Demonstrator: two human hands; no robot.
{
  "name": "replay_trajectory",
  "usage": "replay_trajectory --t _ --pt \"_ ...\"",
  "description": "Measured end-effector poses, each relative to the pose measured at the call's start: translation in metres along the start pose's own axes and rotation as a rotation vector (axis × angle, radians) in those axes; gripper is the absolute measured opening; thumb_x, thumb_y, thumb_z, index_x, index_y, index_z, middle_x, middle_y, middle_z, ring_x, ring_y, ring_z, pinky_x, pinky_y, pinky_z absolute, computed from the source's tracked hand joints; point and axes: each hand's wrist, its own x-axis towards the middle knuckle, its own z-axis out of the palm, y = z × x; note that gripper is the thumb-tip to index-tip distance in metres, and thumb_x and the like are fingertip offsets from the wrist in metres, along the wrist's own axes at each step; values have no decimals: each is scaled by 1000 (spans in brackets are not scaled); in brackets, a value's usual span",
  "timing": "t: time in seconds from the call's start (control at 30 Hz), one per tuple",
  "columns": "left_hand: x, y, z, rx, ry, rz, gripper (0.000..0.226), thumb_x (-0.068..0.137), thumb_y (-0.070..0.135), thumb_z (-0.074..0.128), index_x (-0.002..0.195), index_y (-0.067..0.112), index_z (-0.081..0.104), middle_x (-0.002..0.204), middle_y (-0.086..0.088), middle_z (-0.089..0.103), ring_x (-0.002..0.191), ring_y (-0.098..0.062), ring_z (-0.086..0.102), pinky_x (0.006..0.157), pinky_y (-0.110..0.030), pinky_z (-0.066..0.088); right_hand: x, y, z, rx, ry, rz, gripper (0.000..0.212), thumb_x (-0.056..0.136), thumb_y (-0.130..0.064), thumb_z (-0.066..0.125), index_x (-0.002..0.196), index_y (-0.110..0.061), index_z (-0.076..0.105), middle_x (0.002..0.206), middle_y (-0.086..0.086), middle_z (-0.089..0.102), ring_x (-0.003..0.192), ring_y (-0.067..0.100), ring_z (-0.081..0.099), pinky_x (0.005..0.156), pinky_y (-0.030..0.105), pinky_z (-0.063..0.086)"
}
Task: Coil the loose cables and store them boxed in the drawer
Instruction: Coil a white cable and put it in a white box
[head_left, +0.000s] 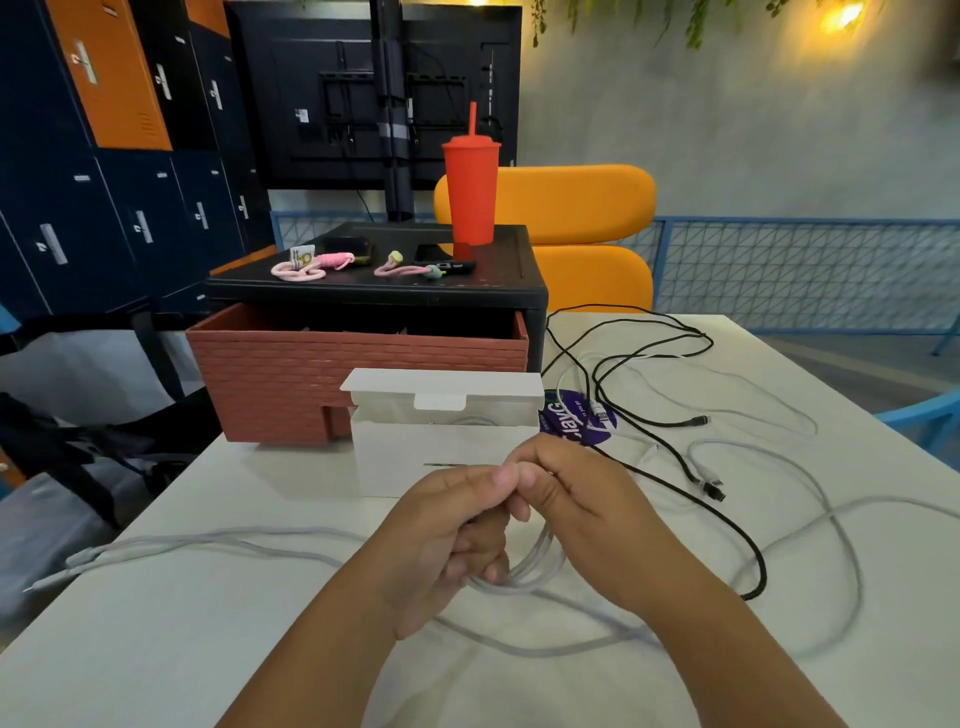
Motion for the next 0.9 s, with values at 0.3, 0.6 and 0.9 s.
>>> replay_trajectory --t 0.3,0.6,0.9 --pt "7 -7 7 -42 126 37 45 76 33 54 104 -2 60 55 -1 43 46 -11 40 57 -23 46 2 2 14 -32 358 168 27 94 -33 43 68 -27 47 58 -28 53 58 -2 49 52 16 34" --pt "9 -8 24 -273 323 111 27 89 25 46 102 9 63 52 3 38 41 -6 27 41 -18 36 4 3 19 68 439 234 33 94 -35 44 63 -23 42 54 -10 49 51 5 42 50 21 33" --pt "7 -3 14 -190 431 126 25 94 17 45 79 9 62 47 5 26 37 -4 18 34 -15 18 6 6 11 4 434 106 11 81 -33 53 72 -36 57 79 -12 50 78 -7 48 67 3 35"
